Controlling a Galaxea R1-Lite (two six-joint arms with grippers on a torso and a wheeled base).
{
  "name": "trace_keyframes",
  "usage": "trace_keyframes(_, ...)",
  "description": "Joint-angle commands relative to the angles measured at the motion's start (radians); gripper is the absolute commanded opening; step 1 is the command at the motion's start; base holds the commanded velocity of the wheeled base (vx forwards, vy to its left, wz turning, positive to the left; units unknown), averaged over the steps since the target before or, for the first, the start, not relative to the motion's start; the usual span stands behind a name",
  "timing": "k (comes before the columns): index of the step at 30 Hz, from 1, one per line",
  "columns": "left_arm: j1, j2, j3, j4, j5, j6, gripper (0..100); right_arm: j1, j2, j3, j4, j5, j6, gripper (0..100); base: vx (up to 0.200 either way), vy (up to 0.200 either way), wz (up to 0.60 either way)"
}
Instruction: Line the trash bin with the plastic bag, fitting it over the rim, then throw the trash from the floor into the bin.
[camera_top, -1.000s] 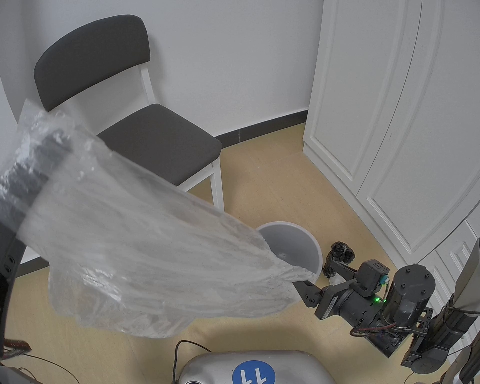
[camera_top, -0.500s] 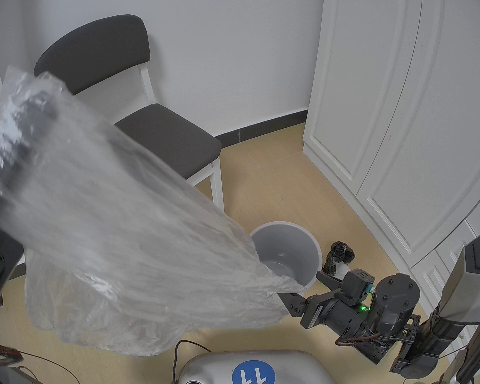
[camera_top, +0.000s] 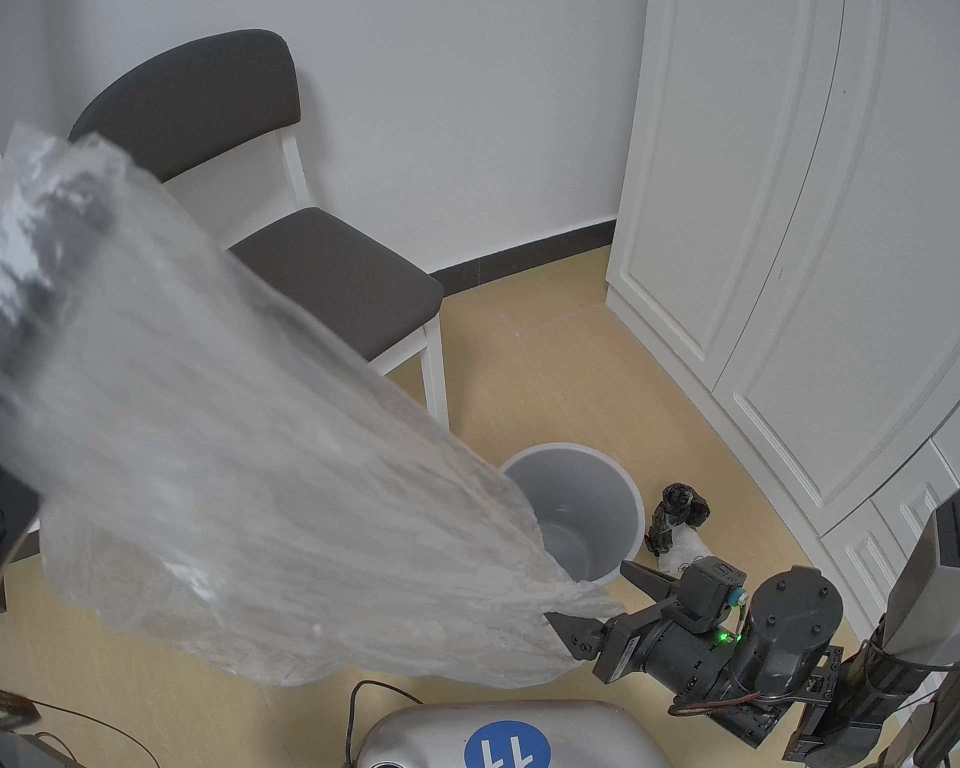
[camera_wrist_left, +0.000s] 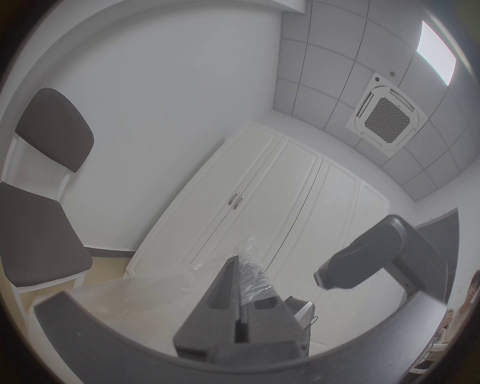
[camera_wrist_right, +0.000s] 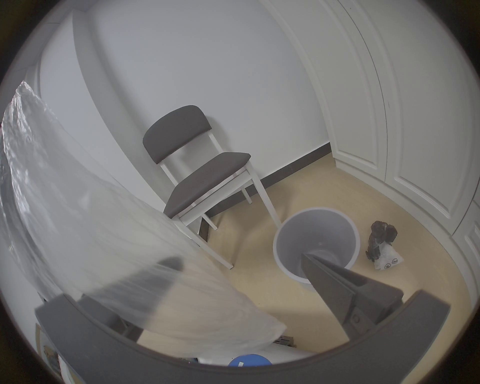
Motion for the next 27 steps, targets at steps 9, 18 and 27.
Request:
trace_keyframes(9, 0.000, -0.014, 0.002, -0.049, -0.023, 0.001, 0, -0.028, 0.040, 0.004, -0.018, -0.002, 0.002, 100, 0.000, 0.000, 0.00)
trace_keyframes(18, 0.000, -0.015, 0.002, -0.052, -0.023, 0.000, 0, -0.040, 0.045, -0.004, -0.018, -0.003, 0.002, 100, 0.000, 0.000, 0.00)
trace_keyframes(27, 0.000, -0.014, 0.002, -0.052, -0.023, 0.000, 0, -0.046, 0.047, -0.004, -0.018, -0.002, 0.001, 100, 0.000, 0.000, 0.00)
